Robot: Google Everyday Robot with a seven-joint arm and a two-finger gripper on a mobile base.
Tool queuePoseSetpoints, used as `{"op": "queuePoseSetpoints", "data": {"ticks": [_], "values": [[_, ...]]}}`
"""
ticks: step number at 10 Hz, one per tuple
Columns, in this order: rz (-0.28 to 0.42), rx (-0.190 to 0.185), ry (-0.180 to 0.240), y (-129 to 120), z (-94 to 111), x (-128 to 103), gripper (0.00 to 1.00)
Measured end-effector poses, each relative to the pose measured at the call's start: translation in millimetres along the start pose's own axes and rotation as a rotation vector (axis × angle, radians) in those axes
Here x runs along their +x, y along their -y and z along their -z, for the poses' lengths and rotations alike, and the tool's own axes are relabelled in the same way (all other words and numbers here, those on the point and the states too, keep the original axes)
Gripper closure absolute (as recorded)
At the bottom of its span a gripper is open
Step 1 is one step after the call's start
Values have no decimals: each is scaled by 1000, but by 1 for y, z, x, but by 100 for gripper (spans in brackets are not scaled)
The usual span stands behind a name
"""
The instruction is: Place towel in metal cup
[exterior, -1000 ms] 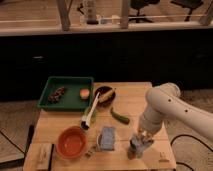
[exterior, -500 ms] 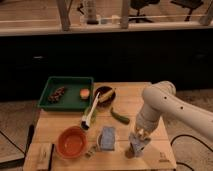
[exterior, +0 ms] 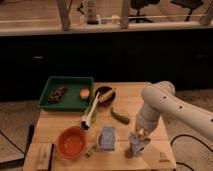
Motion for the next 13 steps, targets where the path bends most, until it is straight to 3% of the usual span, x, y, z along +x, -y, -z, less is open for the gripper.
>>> {"op": "queuePoseSetpoints", "data": {"ticks": [2,13], "values": [[-4,1,3,-2,-2,1,20],[-1,11,16,-5,-5,4,20]]}}
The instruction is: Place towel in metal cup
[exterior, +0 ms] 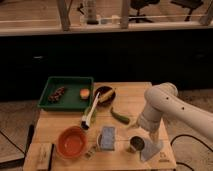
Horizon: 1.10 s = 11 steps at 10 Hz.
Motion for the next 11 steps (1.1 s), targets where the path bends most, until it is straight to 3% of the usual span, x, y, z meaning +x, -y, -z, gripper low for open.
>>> {"op": "queuePoseSetpoints", "data": {"ticks": [5,11], "values": [[11,41,7,-3,4,0,20],[14,45,7,-1,3,0,20]]}}
